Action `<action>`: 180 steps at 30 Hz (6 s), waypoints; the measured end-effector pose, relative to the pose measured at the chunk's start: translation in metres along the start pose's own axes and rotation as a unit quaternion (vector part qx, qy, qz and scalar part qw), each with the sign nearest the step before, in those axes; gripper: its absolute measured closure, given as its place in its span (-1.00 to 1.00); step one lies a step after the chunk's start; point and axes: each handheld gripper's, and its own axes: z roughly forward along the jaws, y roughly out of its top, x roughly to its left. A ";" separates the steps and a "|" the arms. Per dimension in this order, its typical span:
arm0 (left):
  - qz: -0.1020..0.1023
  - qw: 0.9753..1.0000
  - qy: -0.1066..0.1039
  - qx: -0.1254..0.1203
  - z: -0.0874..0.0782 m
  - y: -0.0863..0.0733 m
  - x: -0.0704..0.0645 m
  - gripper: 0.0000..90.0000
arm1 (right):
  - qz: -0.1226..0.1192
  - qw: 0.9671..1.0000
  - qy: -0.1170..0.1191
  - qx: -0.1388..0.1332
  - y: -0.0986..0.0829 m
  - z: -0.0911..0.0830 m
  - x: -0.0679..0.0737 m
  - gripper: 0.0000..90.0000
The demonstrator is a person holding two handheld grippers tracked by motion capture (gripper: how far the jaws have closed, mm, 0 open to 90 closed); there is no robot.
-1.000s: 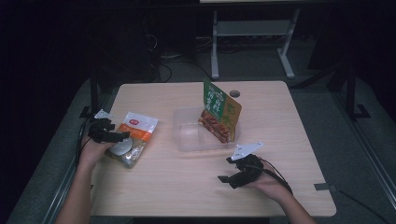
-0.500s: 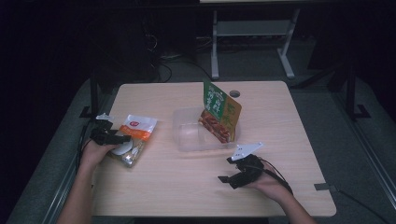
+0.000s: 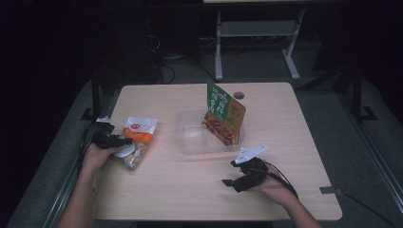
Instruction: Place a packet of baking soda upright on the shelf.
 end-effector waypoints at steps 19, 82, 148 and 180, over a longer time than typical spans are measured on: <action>0.019 0.997 -0.052 -0.046 -0.034 0.000 -0.018 0.99 | 0.001 1.000 0.003 -0.005 0.000 -0.002 -0.001 -0.48; 0.132 0.932 -0.291 -0.169 -0.030 0.051 -0.214 1.00 | 0.045 0.984 0.086 -0.146 0.030 -0.003 0.009 0.11; 0.183 0.972 -0.135 -0.060 -0.020 -0.020 -0.185 -0.38 | 0.033 0.976 0.018 -0.215 0.105 -0.053 0.004 1.00; 0.191 0.972 -0.126 -0.049 -0.011 -0.022 -0.187 -0.48 | 0.132 0.959 -0.084 -0.236 0.162 -0.008 -0.020 1.00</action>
